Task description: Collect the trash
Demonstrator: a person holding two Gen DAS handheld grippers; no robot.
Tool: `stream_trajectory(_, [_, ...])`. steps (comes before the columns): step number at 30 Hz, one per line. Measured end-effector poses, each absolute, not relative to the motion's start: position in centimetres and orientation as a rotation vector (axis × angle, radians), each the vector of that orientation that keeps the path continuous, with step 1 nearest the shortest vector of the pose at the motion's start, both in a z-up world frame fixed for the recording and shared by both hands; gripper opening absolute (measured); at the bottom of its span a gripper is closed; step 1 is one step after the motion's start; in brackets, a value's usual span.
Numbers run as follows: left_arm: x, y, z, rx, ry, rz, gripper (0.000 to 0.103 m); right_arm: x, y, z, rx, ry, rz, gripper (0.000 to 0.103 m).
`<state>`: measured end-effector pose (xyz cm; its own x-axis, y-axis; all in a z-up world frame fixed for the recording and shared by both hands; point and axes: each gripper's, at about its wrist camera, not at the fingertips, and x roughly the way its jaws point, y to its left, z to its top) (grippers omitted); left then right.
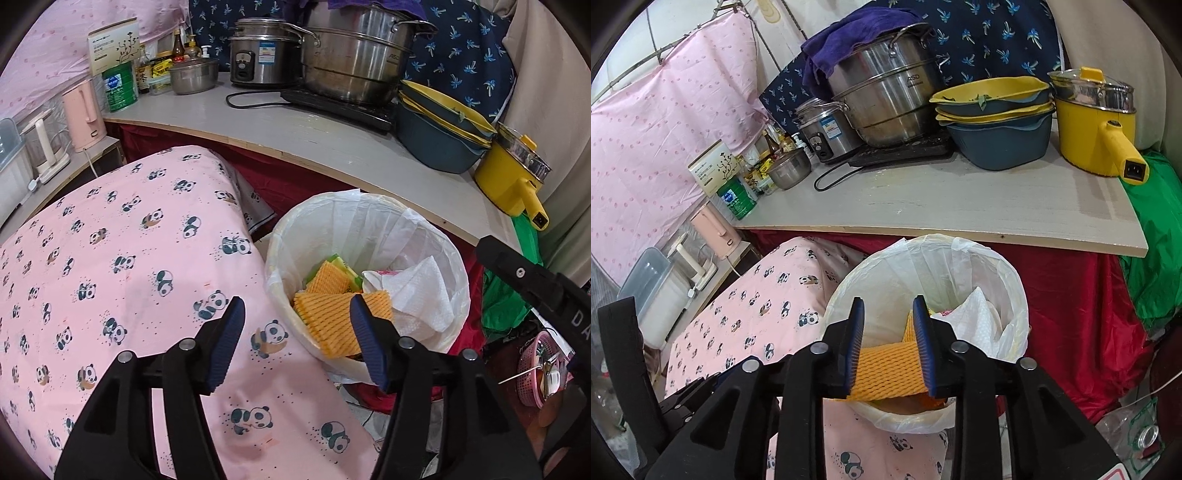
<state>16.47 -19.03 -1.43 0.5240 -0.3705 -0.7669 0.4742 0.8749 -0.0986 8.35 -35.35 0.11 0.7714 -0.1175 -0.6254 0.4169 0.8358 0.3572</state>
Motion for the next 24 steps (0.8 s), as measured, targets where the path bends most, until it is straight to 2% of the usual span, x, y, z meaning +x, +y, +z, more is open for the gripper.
stream_trajectory(7, [15.9, -17.2, -0.9, 0.124, 0.866, -0.459, 0.065, 7.8, -33.4, 0.6, 0.437, 0.656, -0.292, 0.042])
stream_trajectory(9, [15.6, -16.6, -0.7, 0.122, 0.852, -0.438, 0.072, 7.5, -33.0, 0.6, 0.421, 0.661, -0.295, 0.049])
stream_trajectory(13, [15.0, -15.6, -0.4, 0.122, 0.837, -0.41, 0.077, 6.6, -31.9, 0.9, 0.392, 0.664, -0.309, 0.058])
stream_trajectory(15, [14.6, -15.0, -0.2, 0.12, 0.827, -0.397, 0.082, 6.2, -31.3, 1.1, 0.364, 0.663, -0.32, 0.066])
stream_trajectory(20, [13.5, -13.7, 0.1, 0.121, 0.806, -0.374, 0.086, 5.1, -29.9, 1.5, 0.3, 0.659, -0.341, 0.079])
stream_trajectory(24, [12.7, -12.9, 0.1, 0.113, 0.806, -0.358, 0.09, 4.4, -29.0, 1.4, 0.266, 0.671, -0.361, 0.084])
